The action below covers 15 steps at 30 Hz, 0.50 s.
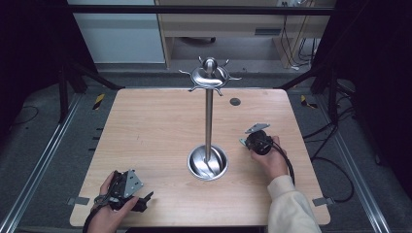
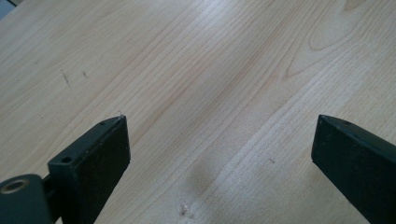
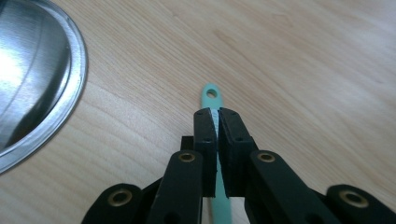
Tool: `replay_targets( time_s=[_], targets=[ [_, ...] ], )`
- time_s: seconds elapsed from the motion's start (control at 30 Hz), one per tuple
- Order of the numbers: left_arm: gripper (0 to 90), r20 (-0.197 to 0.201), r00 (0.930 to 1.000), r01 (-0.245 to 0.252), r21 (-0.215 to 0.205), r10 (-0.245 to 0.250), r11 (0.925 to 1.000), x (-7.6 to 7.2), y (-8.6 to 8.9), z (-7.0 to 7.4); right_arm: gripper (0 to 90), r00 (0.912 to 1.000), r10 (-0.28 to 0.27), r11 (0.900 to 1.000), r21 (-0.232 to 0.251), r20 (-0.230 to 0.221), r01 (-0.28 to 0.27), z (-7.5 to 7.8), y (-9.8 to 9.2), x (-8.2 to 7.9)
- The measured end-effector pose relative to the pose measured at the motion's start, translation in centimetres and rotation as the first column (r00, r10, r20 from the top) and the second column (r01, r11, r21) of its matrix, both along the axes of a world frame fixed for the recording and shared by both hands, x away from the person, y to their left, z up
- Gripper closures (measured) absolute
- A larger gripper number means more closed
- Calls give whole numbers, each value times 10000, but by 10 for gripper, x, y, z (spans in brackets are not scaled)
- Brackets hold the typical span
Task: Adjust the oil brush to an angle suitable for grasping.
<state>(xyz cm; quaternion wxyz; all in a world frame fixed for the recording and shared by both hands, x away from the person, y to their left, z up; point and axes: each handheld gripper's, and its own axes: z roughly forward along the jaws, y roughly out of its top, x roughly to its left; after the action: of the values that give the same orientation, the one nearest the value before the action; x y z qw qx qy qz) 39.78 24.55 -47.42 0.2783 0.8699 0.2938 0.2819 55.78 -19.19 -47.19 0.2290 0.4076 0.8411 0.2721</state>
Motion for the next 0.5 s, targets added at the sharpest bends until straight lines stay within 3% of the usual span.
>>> replay_targets(
  time_s=[0.1, 0.23, 0.33, 0.37, 0.4, 0.47, 0.5],
  targets=[
    [40, -13, 10000, 3, -8, -3, 10000, 0, 1, 1, 847, 10000, -74, 9998, -200, 7, 74, 12, -6, -7],
    [40, -21, 10000, 27, -22, -27, 10000, 0, 0, 0, 760, 9958, -424, 9991, -70, -814, 420, 22, -19, -13],
    [39, -11, 10000, 40, -22, -40, 10000, 0, 0, 0, 683, 9838, -807, 9967, -101, -1602, 802, 24, -28, -15],
    [40, -11, 10000, 40, -22, -40, 10000, 0, 0, 0, 683, 9838, -807, 9967, -101, -1602, 802, 24, -28, -15],
    [40, -27, 10000, 31, -29, -31, 10000, 0, 0, 0, 653, 9751, -964, 9953, -201, -1995, 943, 24, -32, -15],
    [40, -28, 10000, 30, -25, -30, 10000, 0, 0, 0, 642, 9721, -955, 9954, -230, -2142, 928, 24, -34, -15],
    [40, -44, 10000, 45, -20, -45, 10000, 0, 0, 0, 625, 9620, -1044, 9944, -448, -2521, 962, 23, -36, -15]
  ],
)
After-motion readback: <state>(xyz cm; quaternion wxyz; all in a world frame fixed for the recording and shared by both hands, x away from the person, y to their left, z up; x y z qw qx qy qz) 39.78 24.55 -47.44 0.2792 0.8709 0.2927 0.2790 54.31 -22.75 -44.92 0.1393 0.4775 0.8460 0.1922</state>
